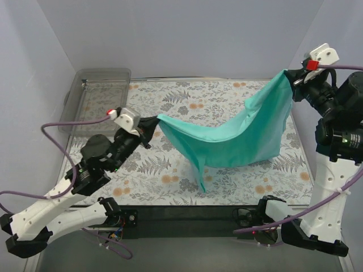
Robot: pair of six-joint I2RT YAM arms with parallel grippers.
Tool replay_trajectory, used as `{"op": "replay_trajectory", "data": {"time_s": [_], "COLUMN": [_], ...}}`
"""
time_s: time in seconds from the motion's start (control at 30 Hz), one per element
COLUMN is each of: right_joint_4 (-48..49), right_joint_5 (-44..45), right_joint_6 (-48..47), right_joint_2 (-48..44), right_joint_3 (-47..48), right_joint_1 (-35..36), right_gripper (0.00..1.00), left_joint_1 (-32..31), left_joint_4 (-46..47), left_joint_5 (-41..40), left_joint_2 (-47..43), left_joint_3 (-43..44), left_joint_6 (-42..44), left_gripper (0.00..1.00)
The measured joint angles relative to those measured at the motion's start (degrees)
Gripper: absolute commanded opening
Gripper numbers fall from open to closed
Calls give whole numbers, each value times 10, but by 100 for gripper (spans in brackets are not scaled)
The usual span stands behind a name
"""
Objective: Fold and stack the t-shirts
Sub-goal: Flatten the tshirt out
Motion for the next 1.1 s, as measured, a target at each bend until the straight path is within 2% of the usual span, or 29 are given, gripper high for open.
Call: {"op": "replay_trajectory", "data": {"time_s": [0.07, 0.2, 0.4, 0.53, 0.6, 0.67, 0.9, 1.0, 1.1], "right_joint_4": [3, 12, 56, 91, 107, 116, 150, 174, 202], "right_joint_5": [9, 25, 72, 97, 103, 101, 38, -1, -38], "right_joint_6": [10, 45, 91, 97, 96, 97, 113, 122, 125], "right_joint_2": [-2, 10, 20, 2, -9, -12, 18, 44, 87], "right_joint_3": [61, 227, 441, 481, 461, 422, 174, 48, -92], "right_joint_1": [0, 0, -3, -7, -7, -7, -8, -8, -8], "right_gripper": [1, 1, 1, 1, 1, 1, 1, 1, 1], "left_joint_1": [2, 2, 2, 2, 2, 2, 5, 35, 142], "left_joint_4": [14, 43, 134, 200, 234, 257, 246, 214, 174], "left_joint_5": [-15, -23, 29, 42, 12, -53, -183, -185, -111], "left_joint_2": [-30, -36, -49, -73, -80, -74, 39, 103, 180], "left_joint_3": [46, 122, 219, 242, 236, 227, 204, 153, 87], "left_joint_6": [15, 43, 61, 67, 78, 94, 106, 71, -12], "left_gripper": [0, 0, 0, 0, 0, 0, 0, 0, 0]}}
